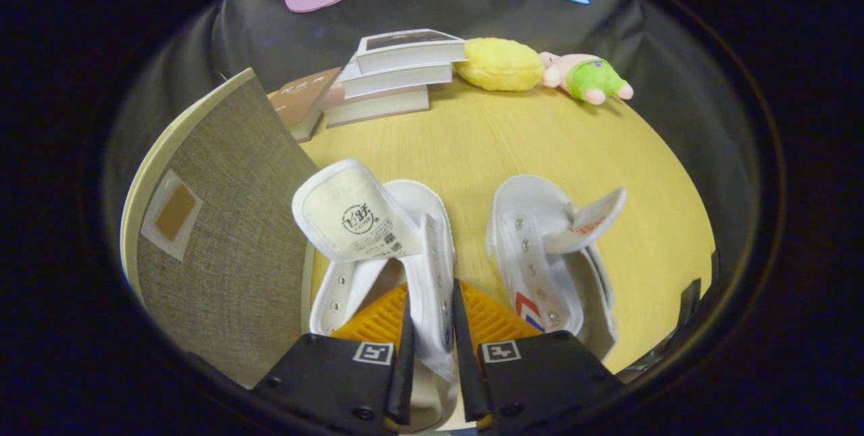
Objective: Open the storage box then place both shoes into the box .Put the left shoe in first, then the right shoe, with the right side of both shoes facing outward in a uniform manner.
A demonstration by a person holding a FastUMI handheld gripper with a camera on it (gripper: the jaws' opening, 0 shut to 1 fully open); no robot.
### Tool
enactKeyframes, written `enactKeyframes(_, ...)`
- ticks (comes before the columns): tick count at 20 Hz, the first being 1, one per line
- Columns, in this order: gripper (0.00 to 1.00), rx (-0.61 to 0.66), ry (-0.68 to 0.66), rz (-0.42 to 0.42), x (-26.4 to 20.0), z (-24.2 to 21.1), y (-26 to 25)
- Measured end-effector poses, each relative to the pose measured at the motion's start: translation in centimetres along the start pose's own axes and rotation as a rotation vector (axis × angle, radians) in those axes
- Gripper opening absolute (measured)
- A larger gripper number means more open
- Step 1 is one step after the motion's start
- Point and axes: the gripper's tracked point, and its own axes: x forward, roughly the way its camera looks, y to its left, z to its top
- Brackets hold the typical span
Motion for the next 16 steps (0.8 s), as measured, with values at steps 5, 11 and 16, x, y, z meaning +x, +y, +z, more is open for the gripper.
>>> enactKeyframes(5,0.21,0.079,-0.046,-0.010,0.0,0.0,-0.1)
enactKeyframes(11,0.10,0.033,-0.077,-0.021,-0.1,0.3,-0.4)
enactKeyframes(16,0.10,0.041,-0.126,-0.020,-1.0,1.4,0.3)
